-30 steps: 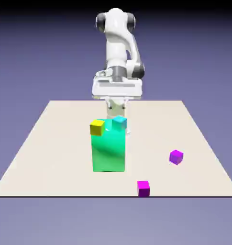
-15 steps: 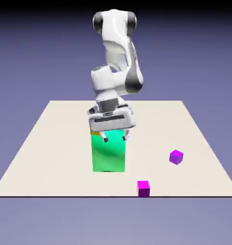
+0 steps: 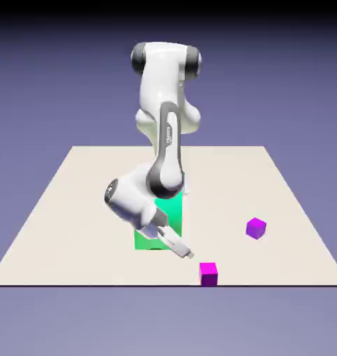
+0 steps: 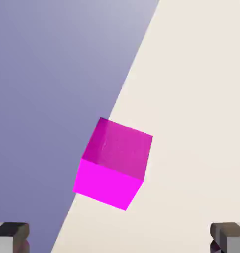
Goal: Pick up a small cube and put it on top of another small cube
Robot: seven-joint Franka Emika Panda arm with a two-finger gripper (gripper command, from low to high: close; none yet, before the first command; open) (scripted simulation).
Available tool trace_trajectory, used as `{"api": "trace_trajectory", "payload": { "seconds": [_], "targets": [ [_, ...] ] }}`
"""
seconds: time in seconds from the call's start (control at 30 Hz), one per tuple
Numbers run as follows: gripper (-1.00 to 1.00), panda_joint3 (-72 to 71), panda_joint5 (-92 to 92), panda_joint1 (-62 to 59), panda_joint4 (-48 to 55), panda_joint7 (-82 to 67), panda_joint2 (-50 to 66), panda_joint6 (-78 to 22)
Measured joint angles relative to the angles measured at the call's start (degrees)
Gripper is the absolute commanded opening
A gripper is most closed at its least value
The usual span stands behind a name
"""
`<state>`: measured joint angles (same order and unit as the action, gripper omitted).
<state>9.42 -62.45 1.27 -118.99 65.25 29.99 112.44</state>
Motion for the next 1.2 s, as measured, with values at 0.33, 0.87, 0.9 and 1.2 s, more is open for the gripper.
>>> {"api": "trace_trajectory", "payload": {
  "seconds": [0.33, 0.87, 0.9, 1.2],
  "targets": [
    [0.0, -2.6, -14.3, -0.1, 7.5, 2.7, 15.5, -10.1],
    [-1.0, 2.7, 0.7, -2.2, 2.0, -6.0, -5.8, -27.1],
    [-1.0, 3.2, 2.1, -2.3, 1.4, -6.9, -7.9, -28.7],
    [-1.0, 10.6, 13.3, -6.5, -3.1, -4.0, -22.7, -39.6]
  ]
}}
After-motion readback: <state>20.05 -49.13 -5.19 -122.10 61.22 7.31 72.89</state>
